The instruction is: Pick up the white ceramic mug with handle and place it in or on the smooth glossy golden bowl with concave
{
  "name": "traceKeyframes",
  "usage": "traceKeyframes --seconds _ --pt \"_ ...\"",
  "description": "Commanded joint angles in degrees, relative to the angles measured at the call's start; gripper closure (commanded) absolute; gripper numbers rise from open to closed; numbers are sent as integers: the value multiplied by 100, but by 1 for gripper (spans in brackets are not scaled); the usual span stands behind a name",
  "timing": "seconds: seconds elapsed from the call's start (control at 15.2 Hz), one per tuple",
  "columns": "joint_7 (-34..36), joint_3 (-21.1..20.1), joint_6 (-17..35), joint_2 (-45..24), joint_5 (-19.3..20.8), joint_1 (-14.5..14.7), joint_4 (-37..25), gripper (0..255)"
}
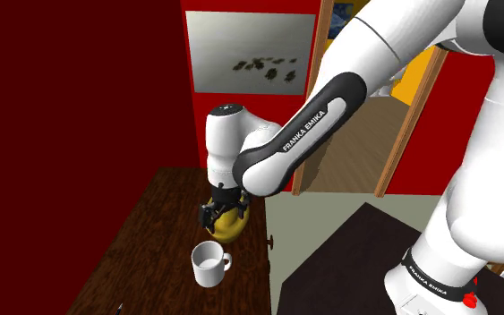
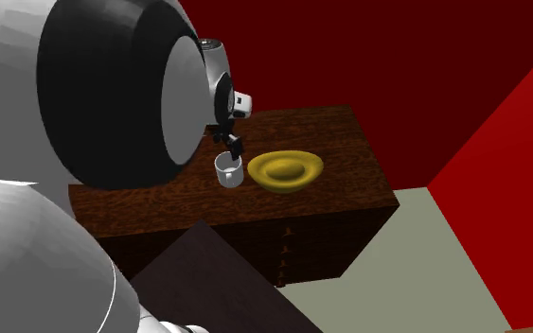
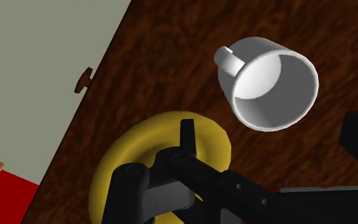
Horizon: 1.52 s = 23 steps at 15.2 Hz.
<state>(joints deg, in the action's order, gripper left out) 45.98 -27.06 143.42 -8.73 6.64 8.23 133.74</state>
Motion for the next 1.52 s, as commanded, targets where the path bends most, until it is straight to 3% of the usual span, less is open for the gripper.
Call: traceKeyframes --seconds 0.0,0.33,0.66,1.45 --pt "417 92 148 -554 478 169 -314 0" --pt "1155 479 297 -1718 1267 783 -1161 0" --pt "1582 839 294 -2827 1699 1380 -2174 0" --pt "1731 1084 607 -3432 1913 1586 -2470 0"
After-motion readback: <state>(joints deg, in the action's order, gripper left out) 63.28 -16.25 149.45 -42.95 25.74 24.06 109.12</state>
